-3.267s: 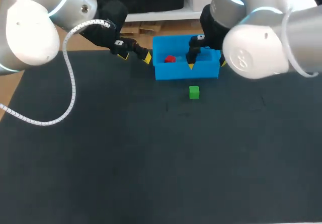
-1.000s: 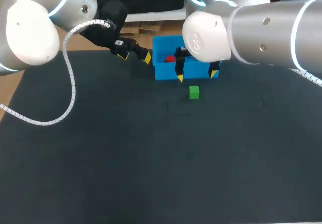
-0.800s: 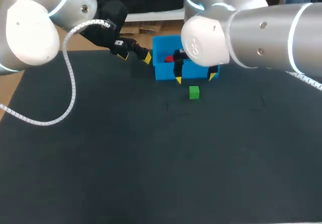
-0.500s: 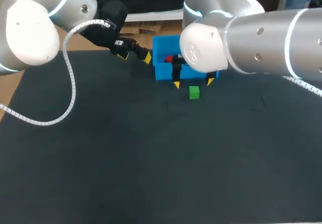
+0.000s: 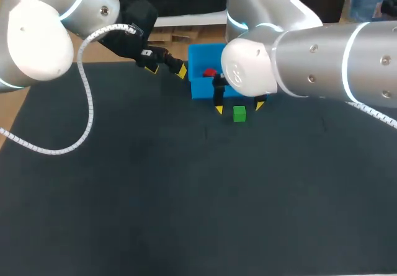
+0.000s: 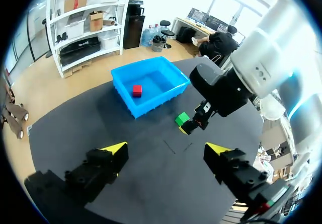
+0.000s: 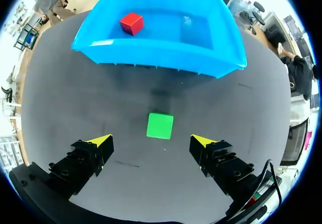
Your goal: Use the left arm to pick the red cube and place it into the blue plastic box first, then use the right arm to grasp the green cube and put it into the same blue plastic box after the first action is fully finished.
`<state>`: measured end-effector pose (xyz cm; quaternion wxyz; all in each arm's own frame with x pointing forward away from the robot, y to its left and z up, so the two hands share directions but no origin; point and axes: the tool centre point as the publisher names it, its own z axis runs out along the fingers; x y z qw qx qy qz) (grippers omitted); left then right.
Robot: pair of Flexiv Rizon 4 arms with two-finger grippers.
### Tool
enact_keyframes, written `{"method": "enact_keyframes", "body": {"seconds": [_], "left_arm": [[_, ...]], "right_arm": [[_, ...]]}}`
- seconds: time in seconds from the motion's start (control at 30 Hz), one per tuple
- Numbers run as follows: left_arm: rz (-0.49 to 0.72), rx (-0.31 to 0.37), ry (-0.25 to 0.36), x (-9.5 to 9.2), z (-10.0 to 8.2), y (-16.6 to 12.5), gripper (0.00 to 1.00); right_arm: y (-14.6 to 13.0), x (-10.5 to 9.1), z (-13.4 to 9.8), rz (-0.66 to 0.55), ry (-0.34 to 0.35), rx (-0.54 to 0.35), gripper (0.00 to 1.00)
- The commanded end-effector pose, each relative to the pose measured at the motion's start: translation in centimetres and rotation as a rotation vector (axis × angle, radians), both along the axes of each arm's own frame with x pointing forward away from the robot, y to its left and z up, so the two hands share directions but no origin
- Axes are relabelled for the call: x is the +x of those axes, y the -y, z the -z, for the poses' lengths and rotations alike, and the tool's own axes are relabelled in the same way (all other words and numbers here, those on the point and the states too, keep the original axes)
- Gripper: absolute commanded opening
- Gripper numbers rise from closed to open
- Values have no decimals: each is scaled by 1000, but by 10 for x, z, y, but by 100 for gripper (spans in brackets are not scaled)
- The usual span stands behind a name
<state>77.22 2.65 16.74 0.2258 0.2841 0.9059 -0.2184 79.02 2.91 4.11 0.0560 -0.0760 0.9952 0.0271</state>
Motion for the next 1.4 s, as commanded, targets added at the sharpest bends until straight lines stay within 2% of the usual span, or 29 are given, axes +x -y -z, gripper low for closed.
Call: {"method": "enact_keyframes", "body": {"seconds": [0.03, 0.4, 0.97, 1.4], "left_arm": [[-2, 3, -1, 0, 0, 0, 100], [-2, 3, -1, 0, 0, 0, 100], [-2, 3, -1, 0, 0, 0, 100], [-2, 3, -1, 0, 0, 0, 100]], "right_arm": [[-1, 8, 3, 0, -4, -1, 100], [0, 16, 9, 0, -6, -4, 100], [-2, 11, 29, -5, 1, -30, 100], [4, 12, 39, 43, 19, -13, 100]]}}
